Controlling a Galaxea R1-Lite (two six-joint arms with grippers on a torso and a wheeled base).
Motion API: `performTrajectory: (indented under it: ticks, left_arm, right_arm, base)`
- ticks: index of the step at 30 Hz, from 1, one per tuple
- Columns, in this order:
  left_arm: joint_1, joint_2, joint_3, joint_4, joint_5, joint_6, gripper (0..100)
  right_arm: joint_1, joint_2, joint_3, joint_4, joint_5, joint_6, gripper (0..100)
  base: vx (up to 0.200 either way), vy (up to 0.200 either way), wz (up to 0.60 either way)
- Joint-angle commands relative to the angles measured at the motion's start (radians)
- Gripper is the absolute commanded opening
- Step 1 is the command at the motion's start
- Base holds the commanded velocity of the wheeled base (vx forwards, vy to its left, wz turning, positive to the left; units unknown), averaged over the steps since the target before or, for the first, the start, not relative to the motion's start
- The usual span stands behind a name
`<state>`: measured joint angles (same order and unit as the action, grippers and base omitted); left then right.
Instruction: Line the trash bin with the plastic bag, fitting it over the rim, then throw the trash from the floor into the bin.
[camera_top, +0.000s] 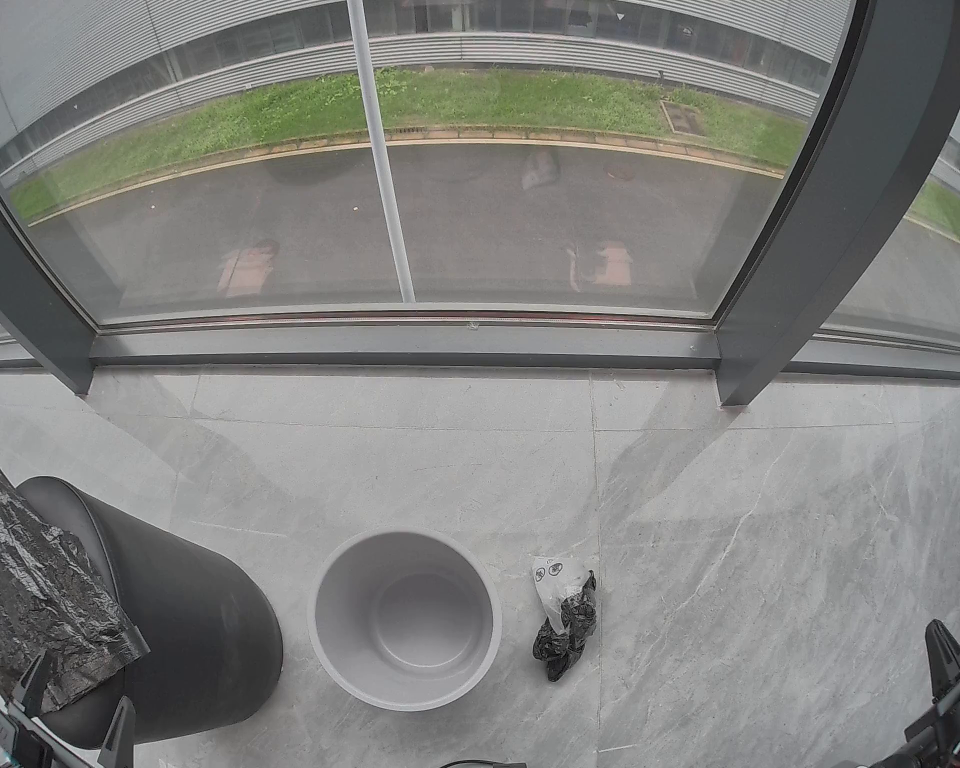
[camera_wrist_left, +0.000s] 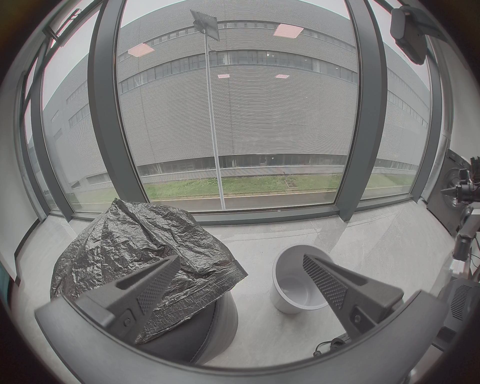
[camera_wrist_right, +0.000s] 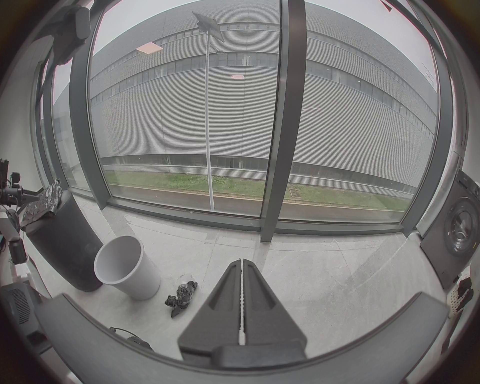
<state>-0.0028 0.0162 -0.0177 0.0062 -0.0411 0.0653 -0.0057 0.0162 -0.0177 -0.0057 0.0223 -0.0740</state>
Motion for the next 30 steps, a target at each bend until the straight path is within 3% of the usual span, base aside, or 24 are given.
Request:
performTrajectory:
  ticks: [1, 2, 3, 7, 8, 9, 10, 11, 13, 15, 18, 19, 22, 24, 26, 27, 30]
  left_arm:
    - [-0.003, 0.002, 0.015, -0.002, 0.0, 0.001, 100]
    - [-0.003, 0.001, 0.015, -0.002, -0.002, -0.001, 100]
    - [-0.005, -0.001, 0.015, -0.003, -0.003, -0.001, 100]
    - [-0.003, -0.004, 0.001, -0.006, -0.017, -0.007, 100]
    - [-0.025, 0.084, -0.189, 0.001, -0.048, -0.098, 100]
    - [-0.025, 0.084, -0.189, 0.001, -0.048, -0.098, 100]
    - [-0.048, 0.177, -0.358, 0.058, -0.053, -0.159, 100]
    - [-0.057, 0.194, -0.392, 0.087, -0.051, -0.151, 100]
    - [-0.082, 0.232, -0.453, 0.181, -0.056, -0.075, 100]
    - [-0.092, 0.252, -0.444, 0.262, -0.057, 0.079, 100]
    - [-0.102, 0.291, -0.384, 0.291, -0.057, 0.264, 100]
    - [-0.102, 0.291, -0.384, 0.291, -0.057, 0.264, 100]
    - [-0.105, 0.306, -0.285, 0.281, -0.045, 0.478, 100]
    - [-0.102, 0.312, -0.255, 0.282, -0.029, 0.565, 100]
    - [-0.1, 0.315, -0.248, 0.282, -0.02, 0.588, 100]
    - [-0.097, 0.331, -0.214, 0.278, 0.046, 0.706, 100]
    - [-0.097, 0.352, -0.191, 0.278, 0.095, 0.791, 100]
  right_arm:
    - [0.03, 0.133, -0.246, -0.06, 0.03, 0.161, 0]
    - [0.043, 0.203, -0.341, -0.056, 0.034, 0.243, 0]
    - [0.049, 0.257, -0.41, -0.04, 0.037, 0.267, 0]
    - [0.056, 0.398, -0.461, -0.011, 0.064, 0.212, 0]
    - [0.061, 0.496, -0.433, -0.049, 0.08, 0.184, 0]
    - [0.061, 0.496, -0.433, -0.049, 0.08, 0.184, 0]
    - [0.118, 0.577, -0.398, -0.163, 0.087, 0.184, 0]
    - [0.144, 0.599, -0.387, -0.206, 0.087, 0.184, 0]
    - [0.225, 0.673, -0.36, -0.352, 0.084, 0.18, 0]
    - [0.271, 0.762, -0.355, -0.454, 0.074, 0.172, 0]
    - [0.283, 0.864, -0.372, -0.514, 0.067, 0.14, 0]
    - [0.283, 0.864, -0.372, -0.514, 0.067, 0.14, 0]
    - [0.291, 0.953, -0.369, -0.628, 0.067, 0.145, 0]
    - [0.285, 0.975, -0.361, -0.657, 0.067, 0.145, 0]
    - [0.283, 0.978, -0.358, -0.662, 0.067, 0.145, 0]
    - [0.277, 0.982, -0.358, -0.669, 0.067, 0.145, 0]
    - [0.277, 0.981, -0.36, -0.668, 0.067, 0.146, 0]
  base:
    - [0.0, 0.0, 0.0]
    - [0.0, 0.0, 0.0]
    - [0.0, 0.0, 0.0]
    - [0.0, 0.0, 0.0]
    - [0.0, 0.0, 0.0]
    - [0.0, 0.0, 0.0]
    - [0.0, 0.0, 0.0]
    - [0.0, 0.0, 0.0]
    - [0.0, 0.0, 0.0]
    - [0.0, 0.0, 0.0]
    - [0.0, 0.0, 0.0]
    - [0.0, 0.0, 0.0]
    - [0.0, 0.0, 0.0]
    - [0.0, 0.0, 0.0]
    - [0.0, 0.0, 0.0]
    - [0.0, 0.0, 0.0]
    - [0.0, 0.0, 0.0]
